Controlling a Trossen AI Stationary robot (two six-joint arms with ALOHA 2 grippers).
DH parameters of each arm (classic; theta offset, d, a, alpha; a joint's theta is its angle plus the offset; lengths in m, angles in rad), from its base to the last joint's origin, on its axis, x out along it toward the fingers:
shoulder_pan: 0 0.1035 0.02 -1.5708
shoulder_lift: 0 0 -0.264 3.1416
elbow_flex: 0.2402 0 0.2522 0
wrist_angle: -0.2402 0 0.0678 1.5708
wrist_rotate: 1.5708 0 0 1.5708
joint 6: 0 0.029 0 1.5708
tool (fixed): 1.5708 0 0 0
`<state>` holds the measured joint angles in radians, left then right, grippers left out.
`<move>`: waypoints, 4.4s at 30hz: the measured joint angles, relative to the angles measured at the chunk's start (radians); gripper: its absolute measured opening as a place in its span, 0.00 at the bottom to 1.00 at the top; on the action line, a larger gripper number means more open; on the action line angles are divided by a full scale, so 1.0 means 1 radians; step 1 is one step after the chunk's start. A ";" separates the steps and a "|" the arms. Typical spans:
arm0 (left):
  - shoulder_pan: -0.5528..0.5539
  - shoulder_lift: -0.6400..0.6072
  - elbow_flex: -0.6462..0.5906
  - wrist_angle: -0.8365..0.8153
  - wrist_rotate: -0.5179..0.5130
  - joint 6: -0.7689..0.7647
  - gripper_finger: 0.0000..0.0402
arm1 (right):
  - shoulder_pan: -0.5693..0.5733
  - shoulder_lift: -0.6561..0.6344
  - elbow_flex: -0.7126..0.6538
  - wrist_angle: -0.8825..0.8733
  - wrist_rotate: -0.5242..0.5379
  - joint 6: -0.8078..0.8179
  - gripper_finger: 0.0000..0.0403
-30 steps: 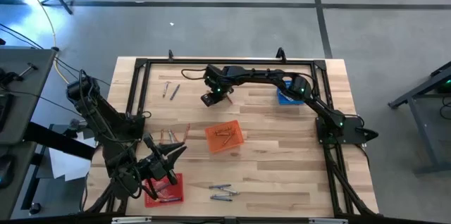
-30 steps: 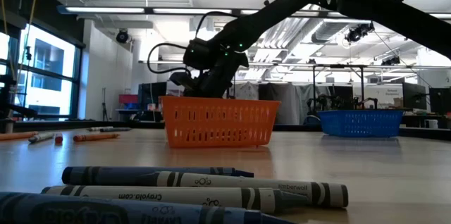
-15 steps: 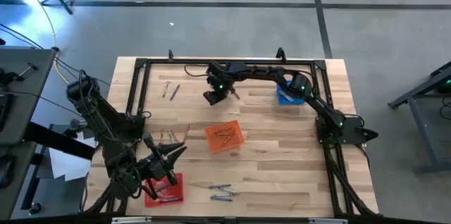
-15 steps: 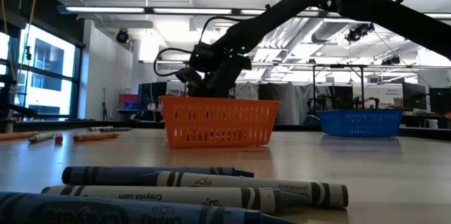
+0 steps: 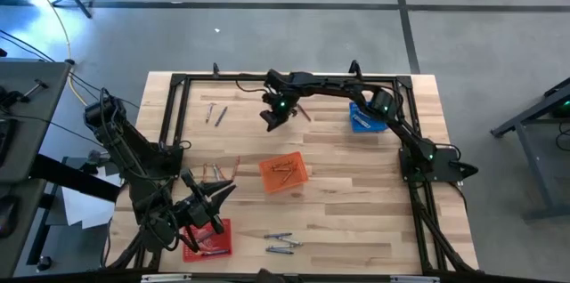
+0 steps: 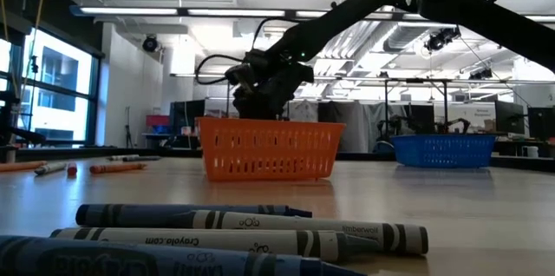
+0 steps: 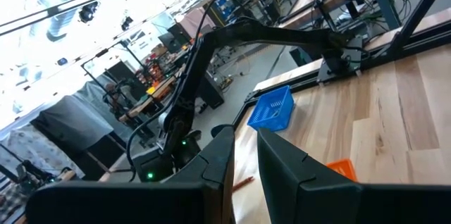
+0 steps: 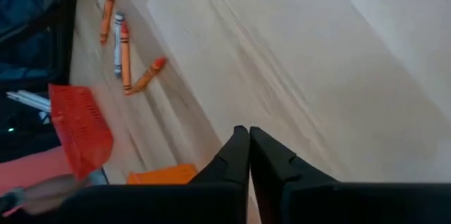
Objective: Sort crayons
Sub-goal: Put the orange crayon into the orange bin
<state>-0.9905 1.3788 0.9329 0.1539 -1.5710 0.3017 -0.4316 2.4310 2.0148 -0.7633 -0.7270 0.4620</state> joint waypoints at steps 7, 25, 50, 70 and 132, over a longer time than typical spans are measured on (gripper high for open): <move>0.000 0.000 0.000 0.000 0.000 -0.029 0.13 | -0.016 -0.013 0.000 -0.040 -0.049 -0.058 0.01; 0.001 0.001 0.000 0.000 0.000 -0.037 0.13 | -0.038 -0.153 0.260 -0.505 0.730 -0.394 0.01; 0.029 0.001 0.000 0.000 0.000 -0.066 0.13 | -0.130 0.040 0.253 -0.621 0.958 -0.392 0.39; 0.029 0.001 0.000 -0.005 0.000 -0.070 0.13 | -0.131 0.096 0.253 -0.686 0.822 -0.418 0.39; 0.029 0.000 0.000 -0.007 0.000 -0.160 0.13 | 0.032 -0.322 0.143 -0.669 0.578 -0.411 0.01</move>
<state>-0.9615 1.3792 0.9329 0.1464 -1.5710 0.1415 -0.4000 2.1088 2.1578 -1.4326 -0.1491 0.0515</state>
